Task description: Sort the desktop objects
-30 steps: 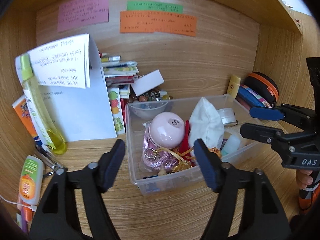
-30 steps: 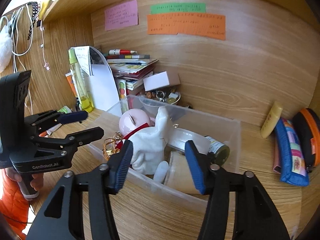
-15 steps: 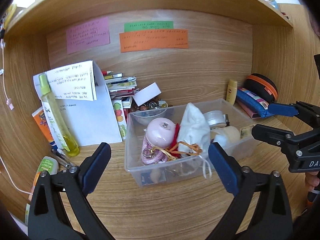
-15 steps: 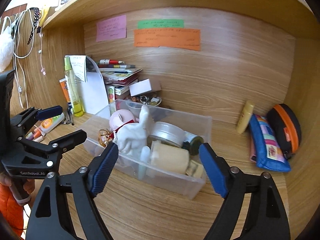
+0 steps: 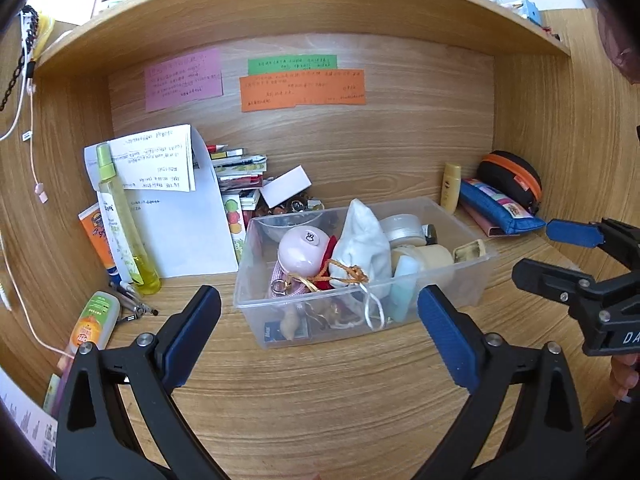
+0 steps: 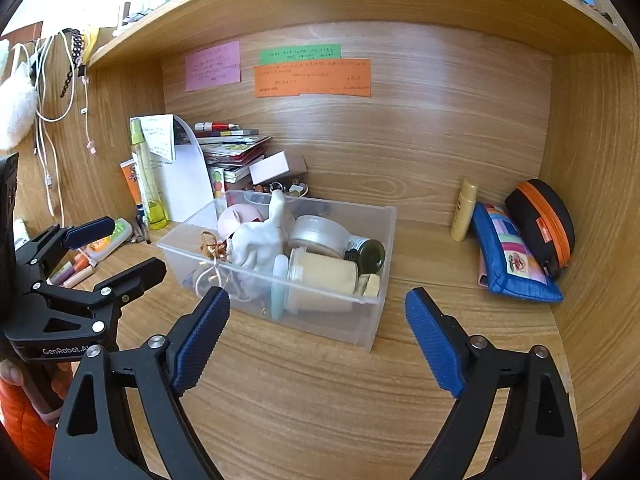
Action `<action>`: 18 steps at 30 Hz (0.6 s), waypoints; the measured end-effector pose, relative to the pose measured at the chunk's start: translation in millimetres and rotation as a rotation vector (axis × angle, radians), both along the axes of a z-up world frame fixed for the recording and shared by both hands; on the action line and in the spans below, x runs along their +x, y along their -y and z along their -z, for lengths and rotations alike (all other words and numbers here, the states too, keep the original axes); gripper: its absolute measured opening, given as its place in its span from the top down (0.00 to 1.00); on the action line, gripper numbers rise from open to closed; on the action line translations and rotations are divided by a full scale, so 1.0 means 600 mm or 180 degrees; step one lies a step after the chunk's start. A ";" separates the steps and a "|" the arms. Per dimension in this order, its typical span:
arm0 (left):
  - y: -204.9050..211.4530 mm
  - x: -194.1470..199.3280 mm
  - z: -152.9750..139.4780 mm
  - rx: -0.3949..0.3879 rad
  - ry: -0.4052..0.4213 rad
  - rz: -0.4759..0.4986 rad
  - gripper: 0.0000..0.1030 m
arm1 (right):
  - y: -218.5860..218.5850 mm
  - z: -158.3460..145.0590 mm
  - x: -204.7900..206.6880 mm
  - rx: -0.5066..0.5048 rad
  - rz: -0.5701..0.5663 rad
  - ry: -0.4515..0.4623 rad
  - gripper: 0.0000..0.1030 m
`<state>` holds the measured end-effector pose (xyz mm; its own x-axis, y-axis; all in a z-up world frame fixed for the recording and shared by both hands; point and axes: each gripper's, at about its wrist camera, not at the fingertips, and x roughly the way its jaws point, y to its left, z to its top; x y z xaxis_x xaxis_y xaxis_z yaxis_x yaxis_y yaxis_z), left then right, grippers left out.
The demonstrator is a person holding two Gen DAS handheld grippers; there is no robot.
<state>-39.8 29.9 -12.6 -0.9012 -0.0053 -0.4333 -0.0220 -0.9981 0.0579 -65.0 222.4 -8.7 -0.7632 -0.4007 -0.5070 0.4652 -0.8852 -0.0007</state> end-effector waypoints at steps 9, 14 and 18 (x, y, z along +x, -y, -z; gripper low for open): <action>-0.007 0.018 -0.014 0.0046 -0.0132 0.0020 0.01 | -0.006 -0.005 0.015 -0.0028 -0.0007 -0.0021 0.14; -0.001 0.019 -0.015 0.0116 -0.0164 -0.0001 0.01 | -0.006 -0.004 0.015 -0.0009 -0.0008 -0.0023 0.14; 0.003 0.022 -0.018 0.0185 -0.0226 0.0029 0.01 | -0.008 -0.004 0.012 -0.0011 -0.0006 -0.0010 0.14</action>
<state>-26.5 27.9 -1.9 -0.9297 0.0264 -0.3675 -0.0291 -0.9996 0.0017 -58.0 226.9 -6.3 -0.7639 -0.4040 -0.5032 0.4669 -0.8843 0.0010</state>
